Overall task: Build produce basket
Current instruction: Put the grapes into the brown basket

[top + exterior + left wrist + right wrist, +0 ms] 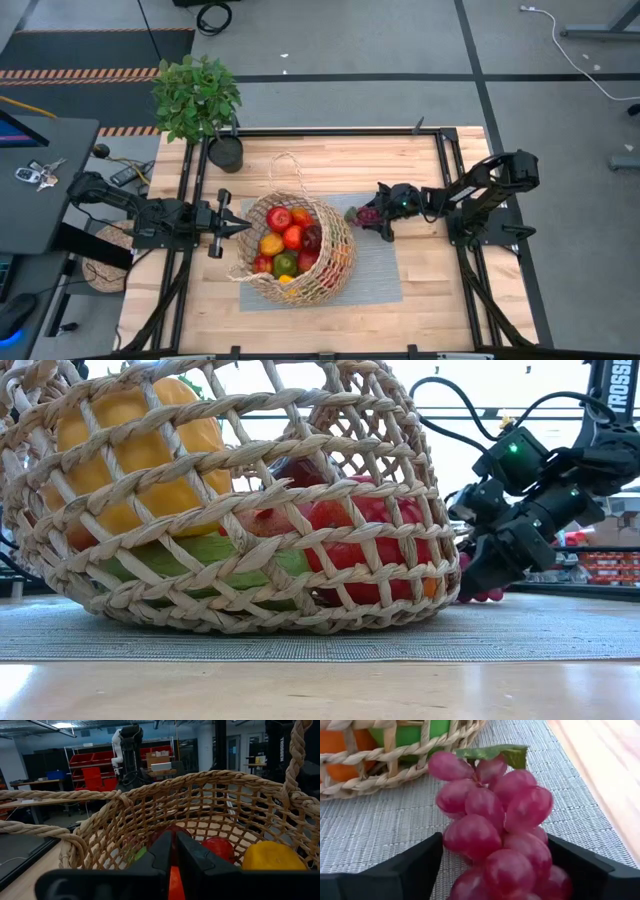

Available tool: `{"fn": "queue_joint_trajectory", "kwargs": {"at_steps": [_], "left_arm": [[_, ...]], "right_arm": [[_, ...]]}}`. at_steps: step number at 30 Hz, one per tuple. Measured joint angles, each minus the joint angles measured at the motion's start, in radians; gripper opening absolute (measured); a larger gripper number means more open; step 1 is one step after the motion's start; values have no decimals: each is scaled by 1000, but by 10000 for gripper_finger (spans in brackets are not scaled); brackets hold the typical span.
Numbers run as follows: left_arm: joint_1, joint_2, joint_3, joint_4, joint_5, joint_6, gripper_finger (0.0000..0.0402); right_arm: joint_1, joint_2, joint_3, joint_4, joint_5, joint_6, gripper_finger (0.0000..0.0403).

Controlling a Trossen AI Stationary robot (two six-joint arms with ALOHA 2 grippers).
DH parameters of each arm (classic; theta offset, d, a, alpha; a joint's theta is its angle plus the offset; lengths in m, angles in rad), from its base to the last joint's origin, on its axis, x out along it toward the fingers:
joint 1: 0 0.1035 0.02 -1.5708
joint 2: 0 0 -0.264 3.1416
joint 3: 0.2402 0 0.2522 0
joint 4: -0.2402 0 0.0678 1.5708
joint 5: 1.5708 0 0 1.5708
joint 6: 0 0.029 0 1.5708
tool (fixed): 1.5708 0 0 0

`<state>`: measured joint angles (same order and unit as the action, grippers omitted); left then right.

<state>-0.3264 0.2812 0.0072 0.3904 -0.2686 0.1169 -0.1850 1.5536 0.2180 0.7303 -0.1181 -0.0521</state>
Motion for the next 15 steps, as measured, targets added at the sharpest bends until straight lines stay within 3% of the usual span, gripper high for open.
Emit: {"fn": "queue_joint_trajectory", "kwargs": {"at_steps": [15], "left_arm": [[0, 0, 0, 0, 0, 0, 36]], "right_arm": [[-8, 0, 6, 33, -8, -30, 229]]}}
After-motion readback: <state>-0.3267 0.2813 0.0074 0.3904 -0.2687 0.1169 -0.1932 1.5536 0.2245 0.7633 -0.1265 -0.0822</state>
